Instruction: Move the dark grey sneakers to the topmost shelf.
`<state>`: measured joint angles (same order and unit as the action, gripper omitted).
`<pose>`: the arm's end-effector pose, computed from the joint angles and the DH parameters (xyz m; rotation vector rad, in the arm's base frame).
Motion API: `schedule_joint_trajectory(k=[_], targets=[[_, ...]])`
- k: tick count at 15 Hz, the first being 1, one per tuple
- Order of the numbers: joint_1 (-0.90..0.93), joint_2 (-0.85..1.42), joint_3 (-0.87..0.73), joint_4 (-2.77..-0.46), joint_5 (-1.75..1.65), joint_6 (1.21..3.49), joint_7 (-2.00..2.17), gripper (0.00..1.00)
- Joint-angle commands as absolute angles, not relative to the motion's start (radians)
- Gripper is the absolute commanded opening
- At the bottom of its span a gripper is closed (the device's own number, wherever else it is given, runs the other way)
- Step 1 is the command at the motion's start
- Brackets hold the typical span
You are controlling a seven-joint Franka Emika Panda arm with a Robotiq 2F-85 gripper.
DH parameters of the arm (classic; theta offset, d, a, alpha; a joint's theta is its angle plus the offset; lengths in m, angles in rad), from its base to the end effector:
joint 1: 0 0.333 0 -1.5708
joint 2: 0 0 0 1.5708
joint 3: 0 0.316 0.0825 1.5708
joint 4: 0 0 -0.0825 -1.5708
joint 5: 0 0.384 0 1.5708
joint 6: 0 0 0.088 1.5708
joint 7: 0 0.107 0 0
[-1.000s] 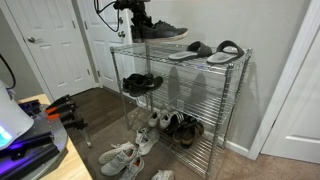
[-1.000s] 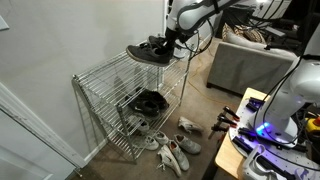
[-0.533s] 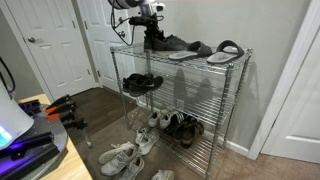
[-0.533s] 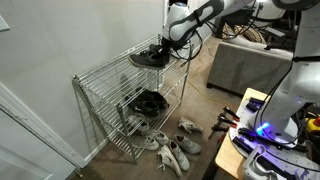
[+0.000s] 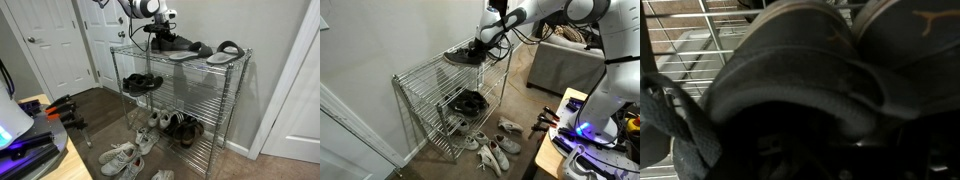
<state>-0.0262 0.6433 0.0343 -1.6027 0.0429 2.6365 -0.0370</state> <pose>0.7290 0.0006 0.2955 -3.0416 -0.0011 -0.6027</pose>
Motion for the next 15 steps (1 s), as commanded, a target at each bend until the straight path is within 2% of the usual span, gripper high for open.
schedule_joint_trajectory(k=[1, 9, 15], targets=[[-0.043, 0.713, 0.045, -1.503, 0.048, 2.626, -0.072, 0.99], [-0.042, 0.750, 0.038, -1.417, 0.037, 2.516, -0.075, 1.00], [-0.047, 0.794, 0.041, -1.366, 0.012, 2.598, -0.171, 1.00]])
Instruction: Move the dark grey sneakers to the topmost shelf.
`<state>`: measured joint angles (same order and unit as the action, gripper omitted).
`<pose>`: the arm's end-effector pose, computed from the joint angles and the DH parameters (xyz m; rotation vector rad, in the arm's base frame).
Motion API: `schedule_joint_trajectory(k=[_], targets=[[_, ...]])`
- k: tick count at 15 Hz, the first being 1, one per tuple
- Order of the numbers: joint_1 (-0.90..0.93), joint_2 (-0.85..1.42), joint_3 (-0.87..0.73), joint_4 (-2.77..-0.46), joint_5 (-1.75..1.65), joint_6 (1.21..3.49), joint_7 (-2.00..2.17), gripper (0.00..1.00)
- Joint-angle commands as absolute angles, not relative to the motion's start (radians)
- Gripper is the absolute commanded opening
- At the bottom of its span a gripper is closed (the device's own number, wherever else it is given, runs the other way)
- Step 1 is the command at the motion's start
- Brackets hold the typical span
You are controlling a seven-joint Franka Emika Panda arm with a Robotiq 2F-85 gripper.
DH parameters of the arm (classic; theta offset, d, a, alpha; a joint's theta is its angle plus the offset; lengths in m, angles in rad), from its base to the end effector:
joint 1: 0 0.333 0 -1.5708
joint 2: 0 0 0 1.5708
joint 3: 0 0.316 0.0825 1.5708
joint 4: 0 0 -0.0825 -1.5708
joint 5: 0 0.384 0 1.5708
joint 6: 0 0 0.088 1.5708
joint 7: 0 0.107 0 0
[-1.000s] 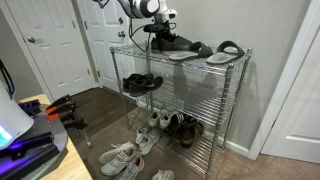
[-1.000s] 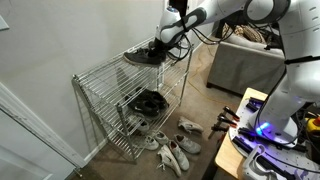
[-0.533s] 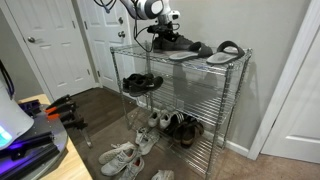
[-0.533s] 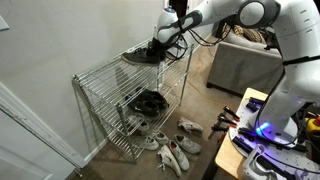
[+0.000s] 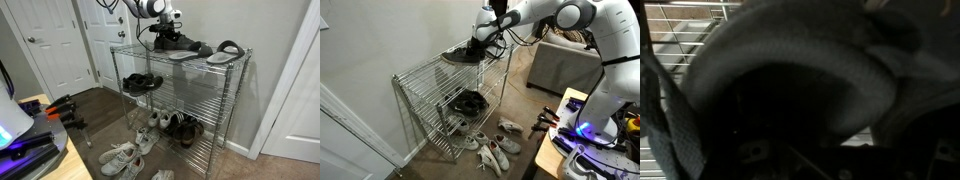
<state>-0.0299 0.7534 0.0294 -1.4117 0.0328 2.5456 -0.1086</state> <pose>0.7621 -0.0061 0.2939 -3.0619 -0.1113 -0.5930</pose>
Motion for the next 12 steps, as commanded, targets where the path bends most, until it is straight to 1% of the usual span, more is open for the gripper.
schedule_joint_trajectory(k=[1, 2, 3, 12], targets=[[-0.049, 0.802, 0.044, -1.358, 0.009, 2.618, -0.186, 1.00], [-0.053, 0.809, 0.048, -1.353, 0.009, 2.633, -0.201, 1.00], [-0.038, 0.777, 0.036, -1.387, 0.020, 2.592, -0.149, 1.00], [-0.038, 0.781, 0.037, -1.383, 0.020, 2.595, -0.150, 1.00]])
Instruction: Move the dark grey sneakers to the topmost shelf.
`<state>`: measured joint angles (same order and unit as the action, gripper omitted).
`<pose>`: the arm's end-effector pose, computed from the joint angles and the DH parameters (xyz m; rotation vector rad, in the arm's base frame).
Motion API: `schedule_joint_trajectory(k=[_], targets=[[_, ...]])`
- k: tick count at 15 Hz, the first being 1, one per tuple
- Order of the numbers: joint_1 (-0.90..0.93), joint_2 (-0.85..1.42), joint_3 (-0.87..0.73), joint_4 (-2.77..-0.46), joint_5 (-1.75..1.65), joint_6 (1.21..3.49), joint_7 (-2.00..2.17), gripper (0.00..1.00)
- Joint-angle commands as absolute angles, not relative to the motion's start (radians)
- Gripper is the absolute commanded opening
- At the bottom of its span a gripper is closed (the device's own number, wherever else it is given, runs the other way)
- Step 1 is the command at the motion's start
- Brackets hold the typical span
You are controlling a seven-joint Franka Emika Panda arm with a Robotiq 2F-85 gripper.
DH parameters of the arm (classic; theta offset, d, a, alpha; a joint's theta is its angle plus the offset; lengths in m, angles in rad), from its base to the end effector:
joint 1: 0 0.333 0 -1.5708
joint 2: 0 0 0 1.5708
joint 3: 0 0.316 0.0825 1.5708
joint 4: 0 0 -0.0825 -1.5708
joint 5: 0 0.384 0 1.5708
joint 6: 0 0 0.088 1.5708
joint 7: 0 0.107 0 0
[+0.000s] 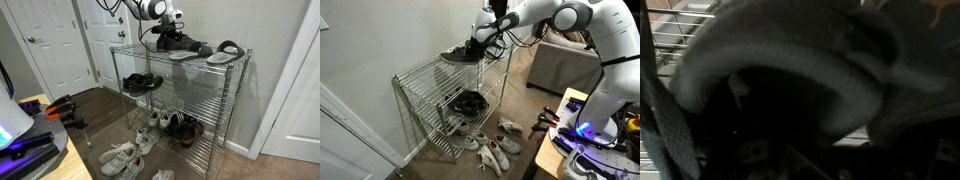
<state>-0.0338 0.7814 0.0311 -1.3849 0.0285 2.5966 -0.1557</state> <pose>0.7699 -0.0087 0.2918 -3.0581 -0.1807 -0.6725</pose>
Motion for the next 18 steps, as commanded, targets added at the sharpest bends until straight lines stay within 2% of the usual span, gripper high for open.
schedule_joint_trajectory(k=[1, 7, 11, 18], targets=[[-0.038, 0.781, 0.037, -1.383, 0.020, 2.594, -0.150, 1.00], [-0.019, 0.611, 0.028, -1.661, 0.002, 2.761, -0.142, 1.00], [0.004, 0.523, 0.021, -1.851, -0.046, 3.022, -0.151, 1.00], [0.173, 0.373, -0.163, -2.221, -0.028, 3.437, -0.133, 1.00]])
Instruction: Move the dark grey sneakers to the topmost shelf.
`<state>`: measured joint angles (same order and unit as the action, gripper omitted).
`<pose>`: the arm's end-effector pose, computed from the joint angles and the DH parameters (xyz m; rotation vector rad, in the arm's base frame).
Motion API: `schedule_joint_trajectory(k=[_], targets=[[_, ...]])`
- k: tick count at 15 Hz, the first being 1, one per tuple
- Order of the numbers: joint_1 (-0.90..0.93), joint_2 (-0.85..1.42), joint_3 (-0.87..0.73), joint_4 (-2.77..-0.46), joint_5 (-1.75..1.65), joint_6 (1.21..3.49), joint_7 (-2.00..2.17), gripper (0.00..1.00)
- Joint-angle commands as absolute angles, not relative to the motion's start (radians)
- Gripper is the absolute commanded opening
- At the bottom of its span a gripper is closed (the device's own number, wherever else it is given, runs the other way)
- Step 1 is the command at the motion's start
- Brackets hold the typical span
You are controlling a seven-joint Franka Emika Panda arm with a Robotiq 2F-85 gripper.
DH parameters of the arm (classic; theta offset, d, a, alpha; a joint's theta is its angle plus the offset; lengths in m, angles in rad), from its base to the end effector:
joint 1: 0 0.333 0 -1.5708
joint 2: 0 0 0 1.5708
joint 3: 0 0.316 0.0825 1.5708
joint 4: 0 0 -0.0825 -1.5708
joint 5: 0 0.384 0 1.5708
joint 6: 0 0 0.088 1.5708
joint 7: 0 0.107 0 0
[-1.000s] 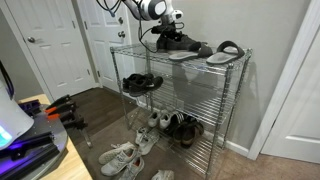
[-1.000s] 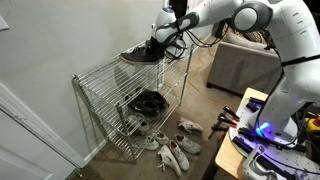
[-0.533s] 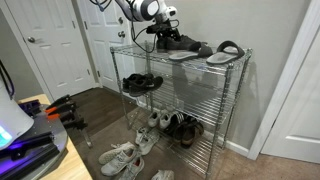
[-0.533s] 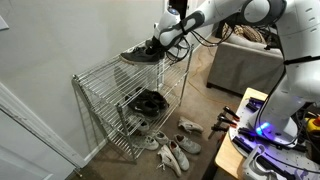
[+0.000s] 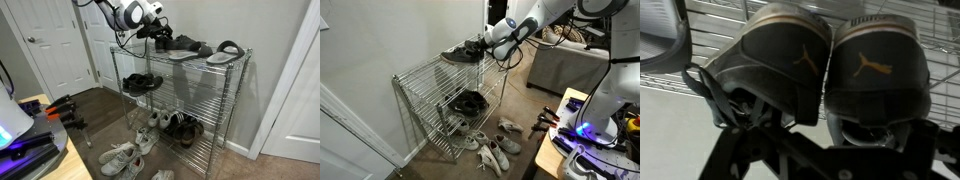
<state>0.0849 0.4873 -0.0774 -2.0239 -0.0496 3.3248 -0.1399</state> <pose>0.6518 0.0149 0.3030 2.7844 0.3141 1.2009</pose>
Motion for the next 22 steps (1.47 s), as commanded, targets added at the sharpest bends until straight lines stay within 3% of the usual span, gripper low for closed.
schedule_joint_trajectory(k=[1, 9, 18, 22], targets=[[0.206, 0.351, -0.193, -2.273, -0.009, 3.483, -0.144, 1.00], [0.285, 0.169, -0.190, -2.357, 0.103, 3.471, -0.043, 1.00], [0.524, 0.050, -0.408, -2.571, 0.365, 3.462, -0.225, 1.00], [0.505, 0.086, -0.398, -2.543, 0.326, 3.462, -0.172, 1.00]])
